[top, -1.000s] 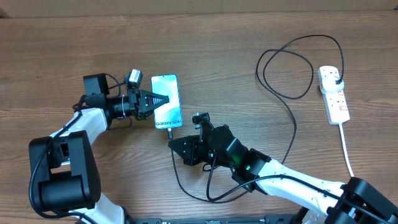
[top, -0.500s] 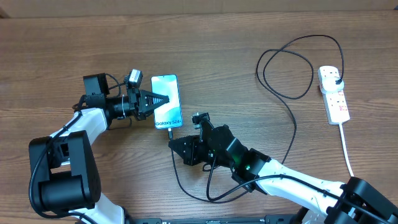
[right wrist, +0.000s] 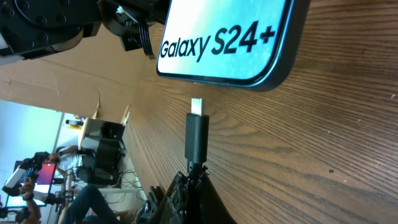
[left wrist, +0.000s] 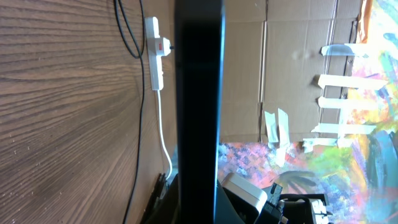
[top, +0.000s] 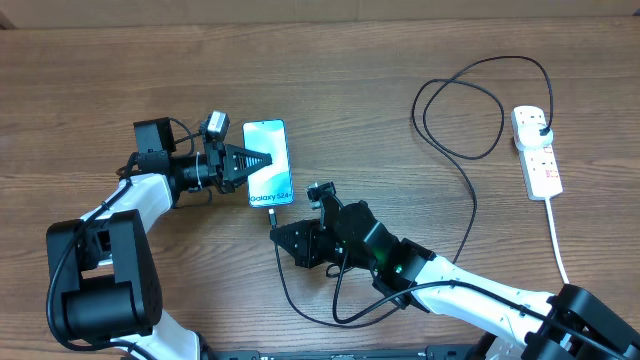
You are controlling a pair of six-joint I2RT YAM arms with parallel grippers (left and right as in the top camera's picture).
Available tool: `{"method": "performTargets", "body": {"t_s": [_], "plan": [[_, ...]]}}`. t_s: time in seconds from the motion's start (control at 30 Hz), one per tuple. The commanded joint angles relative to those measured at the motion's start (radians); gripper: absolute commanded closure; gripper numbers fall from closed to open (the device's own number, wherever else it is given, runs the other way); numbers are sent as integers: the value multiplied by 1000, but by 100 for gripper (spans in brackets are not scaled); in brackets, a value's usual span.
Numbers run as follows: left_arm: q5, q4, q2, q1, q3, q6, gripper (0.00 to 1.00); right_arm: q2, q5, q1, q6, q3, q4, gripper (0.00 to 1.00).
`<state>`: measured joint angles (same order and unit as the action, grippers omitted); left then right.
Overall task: Plug charger to phone and switch on socket
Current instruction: 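Push the plug upward into the phone's port with the right gripper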
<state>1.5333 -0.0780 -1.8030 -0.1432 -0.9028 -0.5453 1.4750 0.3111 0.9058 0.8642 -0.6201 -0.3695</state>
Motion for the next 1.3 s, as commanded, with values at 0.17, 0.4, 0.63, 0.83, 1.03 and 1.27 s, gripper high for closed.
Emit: {"method": "performTargets", "body": {"t_s": [0.17, 0.4, 0.63, 0.83, 1.03, 1.27], "plan": [[34, 5, -9, 13, -2, -2, 96, 7, -20, 6, 0, 6, -12, 95], [34, 5, -9, 13, -2, -2, 96, 7, -25, 6, 0, 6, -14, 95], [30, 5, -9, 13, -2, -2, 96, 7, -25, 6, 0, 6, -31, 94], [31, 5, -9, 13, -2, -2, 96, 7, -23, 6, 0, 6, -29, 94], [31, 5, -9, 13, -2, -2, 96, 7, -60, 6, 0, 6, -26, 94], [31, 5, -9, 13, -2, -2, 96, 7, -77, 6, 1, 6, -26, 96]]}}
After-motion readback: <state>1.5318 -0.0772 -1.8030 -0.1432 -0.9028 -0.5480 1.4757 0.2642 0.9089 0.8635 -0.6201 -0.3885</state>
